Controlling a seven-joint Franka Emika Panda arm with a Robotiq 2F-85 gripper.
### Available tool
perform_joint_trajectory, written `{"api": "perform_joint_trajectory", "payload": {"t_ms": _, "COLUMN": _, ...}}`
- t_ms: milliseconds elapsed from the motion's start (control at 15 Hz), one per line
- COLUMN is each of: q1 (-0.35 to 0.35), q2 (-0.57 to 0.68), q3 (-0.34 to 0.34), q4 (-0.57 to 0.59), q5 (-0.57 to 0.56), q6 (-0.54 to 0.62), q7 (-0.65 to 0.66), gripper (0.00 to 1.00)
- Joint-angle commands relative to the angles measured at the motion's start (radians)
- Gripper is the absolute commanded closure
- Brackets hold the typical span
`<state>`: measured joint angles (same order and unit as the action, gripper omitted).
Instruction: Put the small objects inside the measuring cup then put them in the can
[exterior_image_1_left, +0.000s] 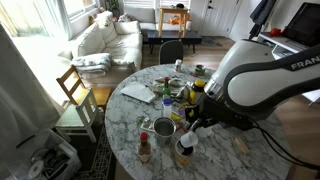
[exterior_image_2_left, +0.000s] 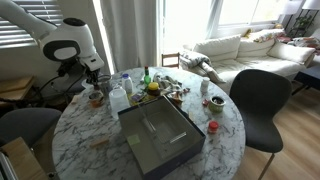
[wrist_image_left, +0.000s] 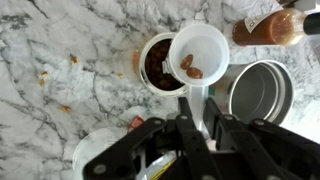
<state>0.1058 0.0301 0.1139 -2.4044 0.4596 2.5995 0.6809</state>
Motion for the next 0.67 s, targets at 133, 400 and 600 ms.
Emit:
{"api": "perform_joint_trajectory", "payload": {"t_ms": 133, "q1": 0.002, "q2": 0.004, "q3": -0.003, "q4": 0.003, "q5": -0.001, "q6": 0.0, "q7": -0.006, "gripper": 0.8}}
{"api": "perform_joint_trajectory", "payload": {"t_ms": 400, "q1": 0.002, "q2": 0.004, "q3": -0.003, "q4": 0.004, "q5": -0.001, "q6": 0.0, "q7": -0.008, "gripper": 0.8}}
{"api": "perform_joint_trajectory", "payload": {"t_ms": 600, "q1": 0.004, "q2": 0.035, "q3": 0.005, "q4": 0.021, "q5": 0.037, "q6": 0.034, "q7": -0.115, "gripper": 0.95}}
